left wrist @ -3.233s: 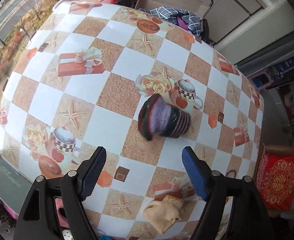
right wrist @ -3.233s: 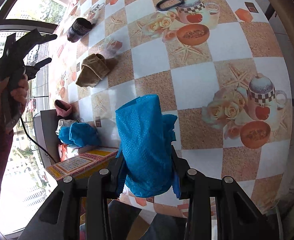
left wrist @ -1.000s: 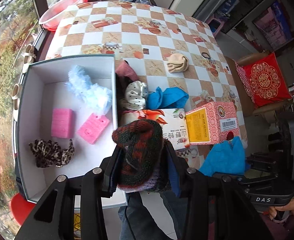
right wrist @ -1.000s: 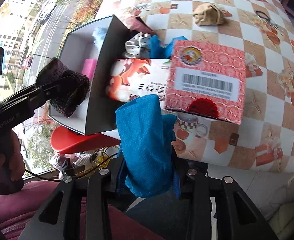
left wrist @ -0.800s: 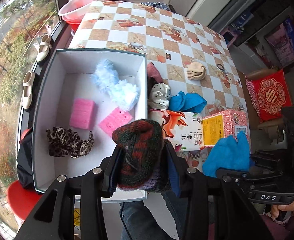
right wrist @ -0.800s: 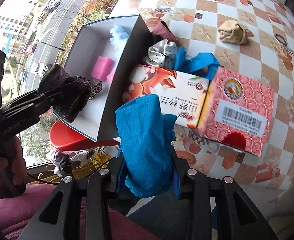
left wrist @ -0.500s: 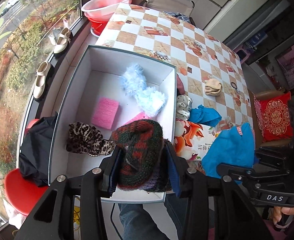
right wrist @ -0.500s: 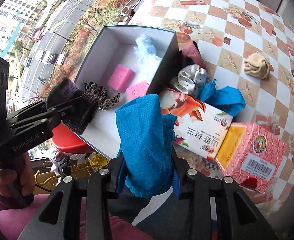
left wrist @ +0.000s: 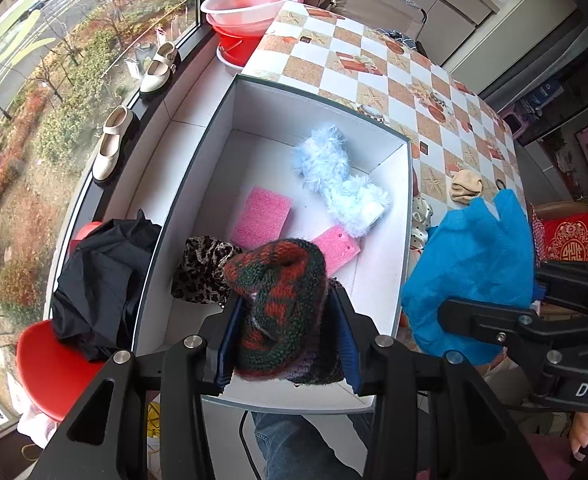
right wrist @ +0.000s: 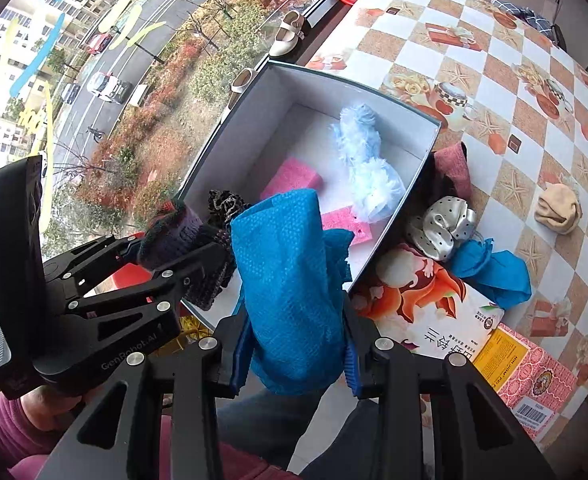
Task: Organize soft objects
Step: 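Carry the knit hat and blue mesh cloth with both tools over the white box, then open both tools to drop the knit hat and blue mesh cloth into the box, then grasp the beige knit sock with the left tool while the right tool grasps the blue glove, then carry the beige sock and blue glove with both tools toward the white box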
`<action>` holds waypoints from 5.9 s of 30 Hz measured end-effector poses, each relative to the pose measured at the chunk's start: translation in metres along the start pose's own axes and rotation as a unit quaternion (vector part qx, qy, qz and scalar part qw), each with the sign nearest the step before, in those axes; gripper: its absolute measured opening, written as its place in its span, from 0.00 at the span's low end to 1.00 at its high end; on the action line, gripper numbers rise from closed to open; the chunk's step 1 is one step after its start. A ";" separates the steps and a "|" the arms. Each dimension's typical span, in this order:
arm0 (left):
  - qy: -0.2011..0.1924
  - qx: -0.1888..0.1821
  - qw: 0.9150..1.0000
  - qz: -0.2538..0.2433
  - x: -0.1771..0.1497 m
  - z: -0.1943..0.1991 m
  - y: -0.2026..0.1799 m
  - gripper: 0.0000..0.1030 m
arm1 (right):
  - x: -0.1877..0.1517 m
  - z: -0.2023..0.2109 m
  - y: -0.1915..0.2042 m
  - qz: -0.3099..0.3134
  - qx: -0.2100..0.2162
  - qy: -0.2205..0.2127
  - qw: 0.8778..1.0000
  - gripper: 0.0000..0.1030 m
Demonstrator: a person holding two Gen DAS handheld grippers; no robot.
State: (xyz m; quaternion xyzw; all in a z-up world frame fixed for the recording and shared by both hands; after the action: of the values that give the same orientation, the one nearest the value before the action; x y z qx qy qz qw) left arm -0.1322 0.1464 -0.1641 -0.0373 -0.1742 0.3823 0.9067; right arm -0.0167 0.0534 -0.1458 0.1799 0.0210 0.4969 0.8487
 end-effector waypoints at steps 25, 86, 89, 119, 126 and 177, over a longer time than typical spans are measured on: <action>0.054 0.015 0.998 0.016 -0.026 -0.019 0.024 0.46 | -0.001 -0.043 0.022 0.038 0.008 0.058 0.998 0.37; 0.074 -0.011 0.990 -0.123 0.048 -0.023 -0.136 1.00 | -0.025 0.108 -0.205 -0.218 -0.053 -0.068 0.972 1.00; 0.083 -0.013 0.988 -0.129 0.049 -0.032 -0.152 1.00 | -0.026 0.092 -0.233 -0.228 -0.044 -0.042 0.972 1.00; 0.118 0.041 0.981 -0.150 0.093 -0.090 -0.229 1.00 | -0.022 -0.087 -0.302 -0.173 0.144 0.160 0.961 0.25; 0.110 0.019 0.961 -0.254 0.113 -0.160 -0.320 1.00 | -0.083 -0.022 -0.376 -0.256 0.089 0.049 0.961 0.25; 0.078 0.026 0.975 -0.206 0.106 -0.156 -0.261 0.29 | -0.029 0.006 -0.335 -0.128 -0.030 -0.055 0.990 0.20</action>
State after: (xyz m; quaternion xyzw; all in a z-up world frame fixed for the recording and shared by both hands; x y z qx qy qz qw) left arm 0.1682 0.0476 -0.2277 -0.0071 -0.0972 0.1880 0.9773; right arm 0.2497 -0.1211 -0.2538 0.1769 -0.0176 0.3737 0.9104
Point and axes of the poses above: each gripper's, at about its wrist camera, not at the fingertips, and z roughly against the way its jaws point, y to its left, x to its top, the point moved 3 cm from there along -z, roughly the way its jaws point, and after that the axes turned 5 degrees about -y, right-handed, at the moved point
